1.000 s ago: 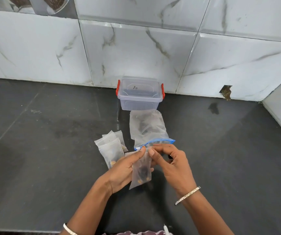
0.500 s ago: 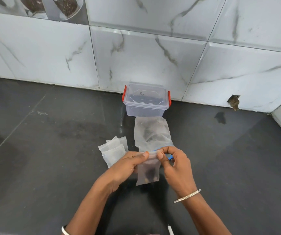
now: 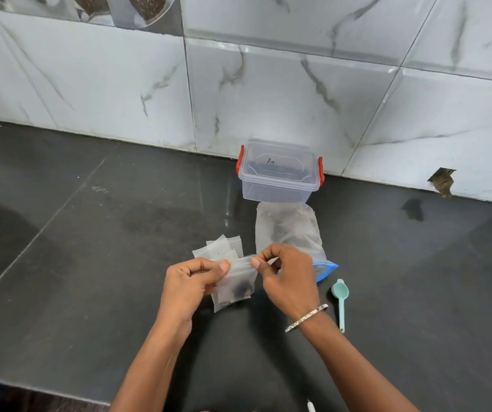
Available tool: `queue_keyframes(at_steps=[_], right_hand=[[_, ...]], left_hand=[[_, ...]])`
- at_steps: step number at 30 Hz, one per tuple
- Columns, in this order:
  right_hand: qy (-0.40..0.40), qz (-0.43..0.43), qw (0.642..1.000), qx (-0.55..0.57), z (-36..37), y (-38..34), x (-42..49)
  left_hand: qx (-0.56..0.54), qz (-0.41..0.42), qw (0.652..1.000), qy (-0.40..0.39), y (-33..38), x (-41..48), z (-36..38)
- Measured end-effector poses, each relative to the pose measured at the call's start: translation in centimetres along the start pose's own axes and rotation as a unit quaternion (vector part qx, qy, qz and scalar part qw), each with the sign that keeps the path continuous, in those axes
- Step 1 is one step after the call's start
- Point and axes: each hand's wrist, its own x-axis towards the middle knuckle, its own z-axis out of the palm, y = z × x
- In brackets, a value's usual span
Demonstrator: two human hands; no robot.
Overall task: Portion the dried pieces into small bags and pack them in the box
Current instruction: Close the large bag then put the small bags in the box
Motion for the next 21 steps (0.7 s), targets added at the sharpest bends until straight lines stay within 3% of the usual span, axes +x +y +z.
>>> queue_keyframes(at_steps=[7, 11, 18, 21], right_hand=[[0.000, -0.111, 0.985, -0.130, 2.8, -0.2, 1.6], [0.048, -0.126, 0.984, -0.121, 3.3, 0.5, 1.3], [0.260, -0.052, 0.964, -0.029, -2.0, 4.4, -0.4], [0.283, 0.046, 0.958, -0.023, -4.5, 7.6, -0.9]], left_hand=[[0.121, 0.020, 0.992, 0.021, -2.0, 1.6, -2.0], [0.143, 0.033, 0.988, 0.045, -2.0, 1.7, -2.0], [0.197, 0.115, 0.961, 0.156, -0.8, 1.9, -1.3], [0.235, 0.167, 0.947, 0.143, 0.1, 2.3, -0.1]])
